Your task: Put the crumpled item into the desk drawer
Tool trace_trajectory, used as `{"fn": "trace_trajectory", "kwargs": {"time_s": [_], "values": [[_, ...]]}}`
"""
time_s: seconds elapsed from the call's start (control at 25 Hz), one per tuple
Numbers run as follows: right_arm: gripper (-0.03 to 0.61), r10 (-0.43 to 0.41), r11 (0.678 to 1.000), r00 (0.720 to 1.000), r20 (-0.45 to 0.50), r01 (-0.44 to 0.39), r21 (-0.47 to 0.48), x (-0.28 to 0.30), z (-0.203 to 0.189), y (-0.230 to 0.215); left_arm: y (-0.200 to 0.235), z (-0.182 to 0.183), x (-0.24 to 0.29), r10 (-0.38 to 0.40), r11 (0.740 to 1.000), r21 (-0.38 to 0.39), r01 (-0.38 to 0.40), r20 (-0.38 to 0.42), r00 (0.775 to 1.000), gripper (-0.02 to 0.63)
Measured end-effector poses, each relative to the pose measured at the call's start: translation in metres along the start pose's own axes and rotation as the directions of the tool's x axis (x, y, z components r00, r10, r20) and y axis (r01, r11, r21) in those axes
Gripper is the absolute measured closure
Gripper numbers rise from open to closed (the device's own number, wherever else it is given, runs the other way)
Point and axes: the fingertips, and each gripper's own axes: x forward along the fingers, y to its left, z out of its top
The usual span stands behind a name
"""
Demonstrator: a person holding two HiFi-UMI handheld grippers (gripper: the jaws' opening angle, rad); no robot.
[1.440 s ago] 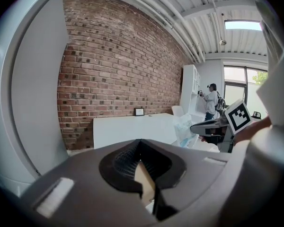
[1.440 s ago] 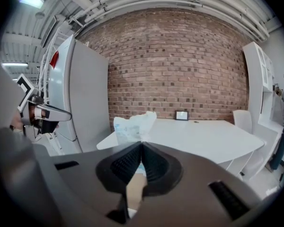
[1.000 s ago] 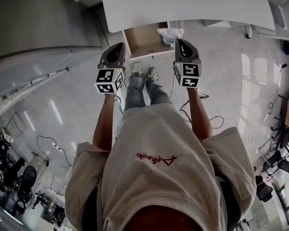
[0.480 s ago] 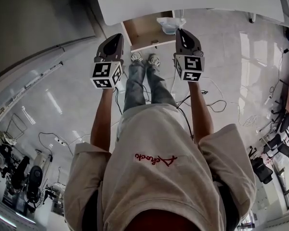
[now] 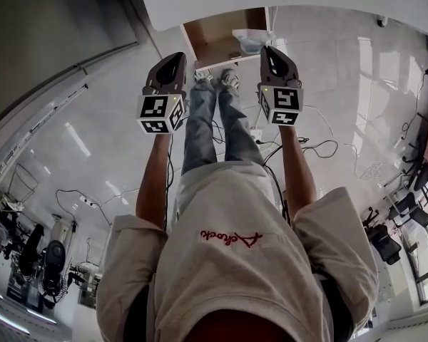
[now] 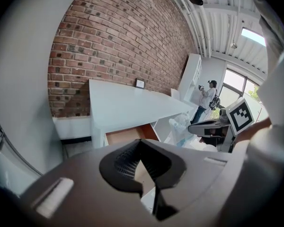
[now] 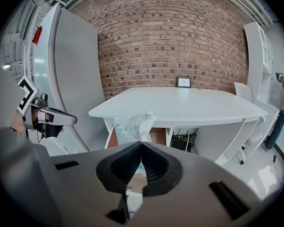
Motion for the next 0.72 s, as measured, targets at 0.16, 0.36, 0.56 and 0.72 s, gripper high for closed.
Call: {"fn": "trace_trajectory", "kwargs": {"time_s": [0.16, 0.36, 0.56, 0.72], "values": [[0.566, 0.011, 1.000, 0.999, -0.031, -0.010, 0.009, 0.004, -0.028, 0.002, -0.002, -0.024, 0.006, 0.000, 1.000, -0.009, 0.000, -0.021, 1.000, 0.604], [0.566, 0.031, 0.999, 0.999, -0.043, -0.030, 0.027, 0.010, -0.052, 0.018, 0.007, -0.053, 0.010, 0.004, 1.000, -0.028, -0.006, -0.037, 0.999, 0.604], [0.566, 0.042, 0.998, 0.998, -0.048, -0.040, 0.040, 0.014, -0.074, 0.019, 0.002, -0.085, 0.023, 0.000, 0.999, -0.054, -0.003, -0.063, 0.998, 0.604], [0.566, 0.054, 0.998, 0.998, -0.036, -0.052, 0.048, 0.021, -0.084, 0.020, 0.003, -0.104, 0.031, 0.004, 0.997, -0.078, -0.009, -0.068, 0.998, 0.604]]}}
